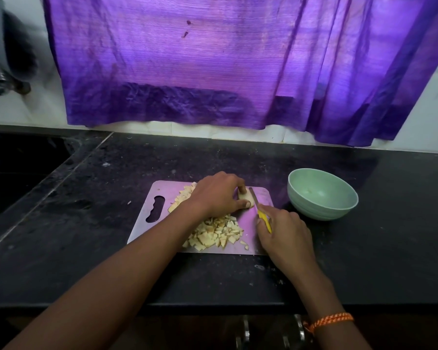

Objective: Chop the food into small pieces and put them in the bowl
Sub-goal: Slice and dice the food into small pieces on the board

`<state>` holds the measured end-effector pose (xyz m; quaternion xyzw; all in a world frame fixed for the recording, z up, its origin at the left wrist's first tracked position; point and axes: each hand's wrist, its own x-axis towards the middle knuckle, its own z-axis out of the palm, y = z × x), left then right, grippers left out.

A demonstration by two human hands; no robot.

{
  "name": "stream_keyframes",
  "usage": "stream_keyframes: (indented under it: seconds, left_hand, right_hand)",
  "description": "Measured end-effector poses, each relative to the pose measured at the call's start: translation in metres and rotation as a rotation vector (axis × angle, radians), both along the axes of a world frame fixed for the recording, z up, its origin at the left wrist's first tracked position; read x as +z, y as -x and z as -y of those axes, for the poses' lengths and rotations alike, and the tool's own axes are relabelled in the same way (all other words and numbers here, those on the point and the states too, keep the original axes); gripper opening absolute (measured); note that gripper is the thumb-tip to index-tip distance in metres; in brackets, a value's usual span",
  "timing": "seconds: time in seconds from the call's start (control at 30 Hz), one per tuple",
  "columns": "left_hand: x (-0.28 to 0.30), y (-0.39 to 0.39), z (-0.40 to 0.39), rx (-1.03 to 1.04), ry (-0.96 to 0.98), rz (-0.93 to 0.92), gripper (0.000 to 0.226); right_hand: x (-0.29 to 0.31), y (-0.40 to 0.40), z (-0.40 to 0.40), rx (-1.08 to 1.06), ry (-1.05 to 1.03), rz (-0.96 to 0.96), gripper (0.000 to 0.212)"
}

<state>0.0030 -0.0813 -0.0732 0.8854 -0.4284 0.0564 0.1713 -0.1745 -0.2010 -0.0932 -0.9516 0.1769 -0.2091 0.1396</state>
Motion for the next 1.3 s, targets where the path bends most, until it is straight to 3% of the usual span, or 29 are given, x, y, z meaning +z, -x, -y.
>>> stream_keyframes:
  seconds: [0.27, 0.47, 1.03, 1.3]
  left_hand:
    - [0.001, 0.002, 0.000, 0.013, 0.010, 0.064, 0.041]
    - [0.005, 0.001, -0.003, 0.030, 0.035, 0.015, 0.045]
    - [0.002, -0.001, -0.001, 0.086, 0.060, -0.017, 0.047]
    - [0.000, -0.002, -0.002, 0.086, 0.063, -0.003, 0.045]
  right_hand:
    - [0.000, 0.046, -0.015, 0.018, -0.011, -0.019, 0.046]
    - [0.004, 0.046, -0.014, 0.030, -0.093, 0.115, 0.048]
    - [0.014, -0.013, -0.010, 0.033, 0.061, -0.040, 0.033]
    - [0.010, 0.020, -0.017, 0.026, 0.028, -0.042, 0.045]
